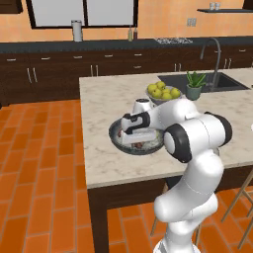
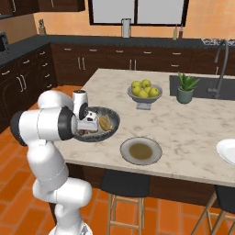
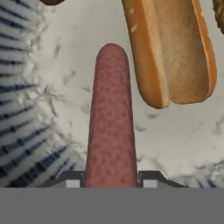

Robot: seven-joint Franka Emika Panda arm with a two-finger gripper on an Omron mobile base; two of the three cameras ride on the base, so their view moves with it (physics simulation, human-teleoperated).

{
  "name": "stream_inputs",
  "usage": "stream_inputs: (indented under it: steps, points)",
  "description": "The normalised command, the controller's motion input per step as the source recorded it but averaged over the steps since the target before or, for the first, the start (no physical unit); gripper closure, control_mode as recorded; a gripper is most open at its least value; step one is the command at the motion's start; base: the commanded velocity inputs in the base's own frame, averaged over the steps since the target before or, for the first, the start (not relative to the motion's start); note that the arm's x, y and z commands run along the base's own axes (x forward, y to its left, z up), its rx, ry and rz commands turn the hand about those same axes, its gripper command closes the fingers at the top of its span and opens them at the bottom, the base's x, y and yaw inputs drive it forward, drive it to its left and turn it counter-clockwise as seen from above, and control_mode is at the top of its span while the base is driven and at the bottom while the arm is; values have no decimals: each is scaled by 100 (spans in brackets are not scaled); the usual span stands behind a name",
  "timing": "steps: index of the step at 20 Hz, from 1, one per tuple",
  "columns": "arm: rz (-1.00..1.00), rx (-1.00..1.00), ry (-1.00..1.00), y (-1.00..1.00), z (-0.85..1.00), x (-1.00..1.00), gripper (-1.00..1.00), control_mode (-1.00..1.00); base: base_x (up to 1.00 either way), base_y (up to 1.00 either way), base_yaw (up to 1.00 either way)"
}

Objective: Place one bun and one sausage from the bowl on each plate.

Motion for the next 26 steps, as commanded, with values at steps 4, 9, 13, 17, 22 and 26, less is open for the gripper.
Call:
stream_inputs:
  steps: [4, 9, 13, 17, 22, 26]
  points:
    - [0, 0, 0, 0, 23, 0, 100, -100, 0, 0, 0]
    - [3, 3, 0, -16, 92, -15, 100, -100, 0, 0, 0]
    - [3, 10, -8, -64, 38, -91, 100, -100, 0, 0, 0]
    - [5, 1, -5, -79, 32, -50, 100, -100, 0, 0, 0]
    - [1, 0, 0, -100, 28, 2, 100, -100, 0, 0, 0]
    - [0, 0, 0, -100, 21, 8, 100, -100, 0, 0, 0]
